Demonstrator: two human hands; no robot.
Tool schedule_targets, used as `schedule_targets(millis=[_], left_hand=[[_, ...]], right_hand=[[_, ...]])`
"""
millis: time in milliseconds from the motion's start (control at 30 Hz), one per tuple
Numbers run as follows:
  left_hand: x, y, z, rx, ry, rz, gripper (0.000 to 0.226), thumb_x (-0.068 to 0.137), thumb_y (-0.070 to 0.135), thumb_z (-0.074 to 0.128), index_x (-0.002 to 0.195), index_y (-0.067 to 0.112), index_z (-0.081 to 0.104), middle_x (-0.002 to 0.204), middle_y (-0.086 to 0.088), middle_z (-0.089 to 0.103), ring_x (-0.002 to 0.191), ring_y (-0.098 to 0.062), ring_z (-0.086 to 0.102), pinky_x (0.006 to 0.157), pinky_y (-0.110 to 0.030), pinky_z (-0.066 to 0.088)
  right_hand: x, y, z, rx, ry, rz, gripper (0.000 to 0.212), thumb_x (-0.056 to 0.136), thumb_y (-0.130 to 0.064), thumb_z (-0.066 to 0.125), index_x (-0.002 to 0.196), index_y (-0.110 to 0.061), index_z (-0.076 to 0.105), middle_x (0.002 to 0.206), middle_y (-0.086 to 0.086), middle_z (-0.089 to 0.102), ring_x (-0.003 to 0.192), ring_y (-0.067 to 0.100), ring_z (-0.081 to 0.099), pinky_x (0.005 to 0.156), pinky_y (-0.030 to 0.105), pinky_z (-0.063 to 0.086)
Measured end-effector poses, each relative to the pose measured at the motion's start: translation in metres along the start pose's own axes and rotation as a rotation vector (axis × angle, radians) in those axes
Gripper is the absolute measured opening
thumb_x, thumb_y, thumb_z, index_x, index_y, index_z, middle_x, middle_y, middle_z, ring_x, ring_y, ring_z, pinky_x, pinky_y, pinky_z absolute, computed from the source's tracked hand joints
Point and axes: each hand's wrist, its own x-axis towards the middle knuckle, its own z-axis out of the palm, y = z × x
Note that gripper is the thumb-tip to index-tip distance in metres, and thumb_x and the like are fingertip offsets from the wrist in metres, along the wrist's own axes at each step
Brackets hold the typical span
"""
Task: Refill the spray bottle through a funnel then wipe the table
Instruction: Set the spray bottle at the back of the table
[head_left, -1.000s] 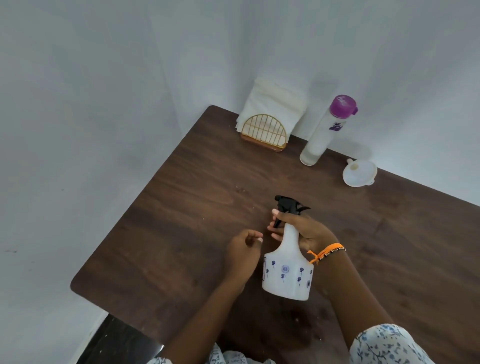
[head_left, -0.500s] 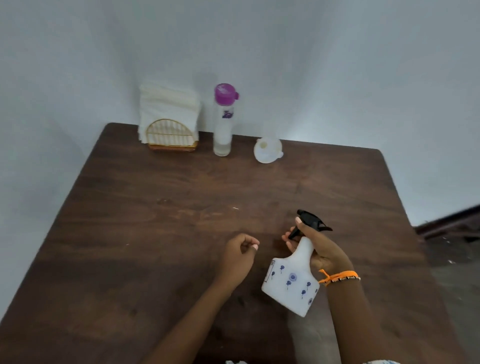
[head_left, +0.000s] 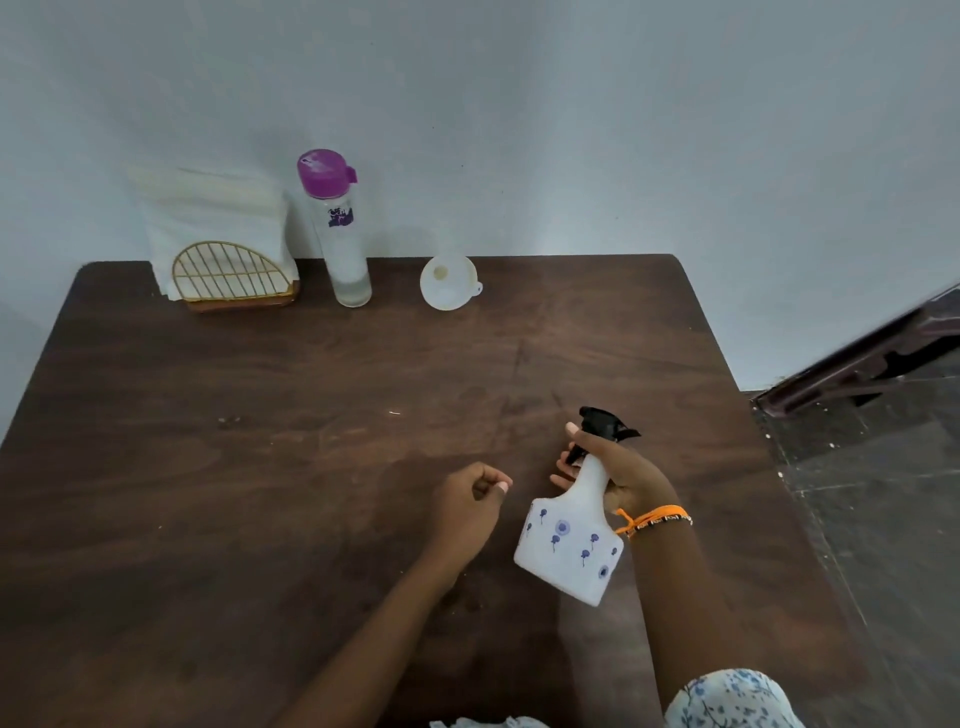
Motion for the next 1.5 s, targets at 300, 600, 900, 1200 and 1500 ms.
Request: schedule_targets(millis=[300,600,900,1200,1500], left_hand=[[0.001,0.005,-0.006,-0.035,-0.022,0.015,0.013,0.091,0.013,0.055,0.089,0.019,0.066,0.084,0.008,0.065,0.081,-0.008,0.060,0.068,-0.016,0.044],[0.024,0.032,-0.025,-0.074,0.012,0.036,0.014,0.092,0.012,0.053,0.093,0.016,0.066,0.086,0.004,0.064,0.080,-0.010,0.060,0.067,-0.016,0.045],[0.059,0.055,-0.037,-0.104,0.090,0.078,0.016,0.092,0.012,0.053,0.090,0.020,0.066,0.085,0.006,0.064,0.079,-0.009,0.059,0.057,-0.004,0.042],[0.087,0.060,-0.036,-0.136,0.139,0.073,0.017,0.090,0.012,0.055,0.086,0.024,0.066,0.083,0.004,0.064,0.071,-0.006,0.060,0.057,-0.004,0.041],[0.104,0.065,-0.039,-0.172,0.191,0.070,0.018,0.090,0.009,0.055,0.086,0.022,0.066,0.086,-0.001,0.065,0.066,-0.006,0.058,0.061,-0.007,0.043]], right_hand=[[-0.009,-0.012,0.013,-0.146,-0.046,-0.318,0.034,0.084,-0.010,0.066,0.116,-0.014,0.054,0.091,0.006,0.058,0.087,0.022,0.057,0.073,0.038,0.055],[0.006,-0.067,0.062,-0.320,-0.004,-0.624,0.048,0.074,-0.026,0.077,0.114,-0.009,0.057,0.091,0.008,0.060,0.081,0.020,0.057,0.069,0.034,0.047],[0.027,-0.138,0.097,-0.093,0.114,-0.943,0.034,0.063,-0.006,0.084,0.088,0.001,0.062,0.065,-0.001,0.052,0.056,0.010,0.049,0.053,0.019,0.042],[0.068,-0.172,0.121,-0.087,0.182,-0.992,0.033,0.063,-0.004,0.082,0.092,0.000,0.066,0.077,0.001,0.065,0.067,0.009,0.059,0.056,0.010,0.045],[0.094,-0.179,0.134,-0.159,0.125,-1.001,0.034,0.065,-0.005,0.081,0.094,0.004,0.066,0.082,0.008,0.066,0.069,0.012,0.059,0.056,0.007,0.045]])
